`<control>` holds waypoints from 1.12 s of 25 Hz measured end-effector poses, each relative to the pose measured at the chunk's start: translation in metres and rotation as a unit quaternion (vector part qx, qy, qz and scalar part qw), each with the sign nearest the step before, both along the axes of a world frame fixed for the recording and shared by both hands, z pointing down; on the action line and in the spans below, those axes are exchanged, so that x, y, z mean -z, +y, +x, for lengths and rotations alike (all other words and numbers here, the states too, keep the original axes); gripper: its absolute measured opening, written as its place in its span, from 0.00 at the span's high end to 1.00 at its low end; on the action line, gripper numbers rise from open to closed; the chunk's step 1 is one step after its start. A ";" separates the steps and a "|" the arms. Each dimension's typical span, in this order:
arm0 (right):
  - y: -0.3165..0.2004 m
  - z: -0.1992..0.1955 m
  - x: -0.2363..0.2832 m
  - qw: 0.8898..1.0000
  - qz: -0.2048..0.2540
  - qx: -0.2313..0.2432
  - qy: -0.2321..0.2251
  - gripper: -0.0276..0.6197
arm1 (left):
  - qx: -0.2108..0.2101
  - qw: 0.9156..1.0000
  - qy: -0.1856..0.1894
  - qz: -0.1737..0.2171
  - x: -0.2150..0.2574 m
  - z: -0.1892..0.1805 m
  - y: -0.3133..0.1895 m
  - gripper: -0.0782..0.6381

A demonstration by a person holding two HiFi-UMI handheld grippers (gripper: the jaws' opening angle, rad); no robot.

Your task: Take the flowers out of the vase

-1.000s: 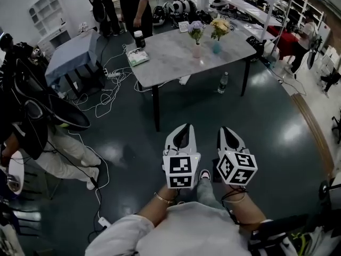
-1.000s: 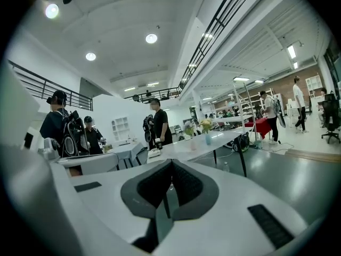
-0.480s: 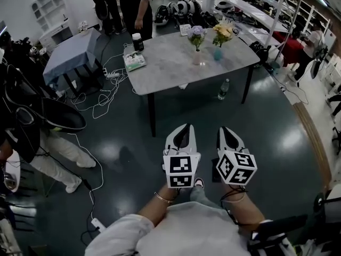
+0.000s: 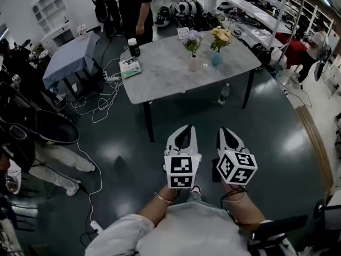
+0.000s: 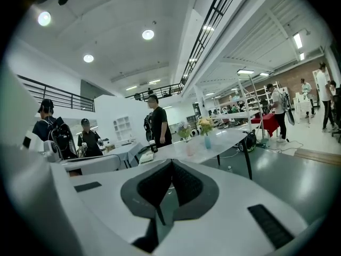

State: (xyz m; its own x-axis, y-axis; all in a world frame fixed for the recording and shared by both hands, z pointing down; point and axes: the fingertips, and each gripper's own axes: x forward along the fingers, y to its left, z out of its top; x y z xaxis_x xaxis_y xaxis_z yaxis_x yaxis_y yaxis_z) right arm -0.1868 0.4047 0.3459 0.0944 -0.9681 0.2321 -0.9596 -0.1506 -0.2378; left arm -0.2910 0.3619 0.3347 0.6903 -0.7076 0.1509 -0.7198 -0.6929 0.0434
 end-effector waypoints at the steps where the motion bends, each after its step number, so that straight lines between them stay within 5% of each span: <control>1: -0.004 0.005 0.000 1.000 0.000 0.001 -0.001 0.95 | 0.001 1.000 -0.001 0.000 0.000 0.005 -0.003 0.89; 19: -0.079 0.106 -0.010 1.000 -0.008 0.025 -0.013 0.95 | 0.008 1.000 -0.013 0.003 -0.007 0.107 -0.074 0.89; 28: -0.090 0.124 -0.024 0.999 -0.026 0.036 -0.027 0.95 | 0.025 0.999 -0.035 -0.011 -0.024 0.115 -0.088 0.89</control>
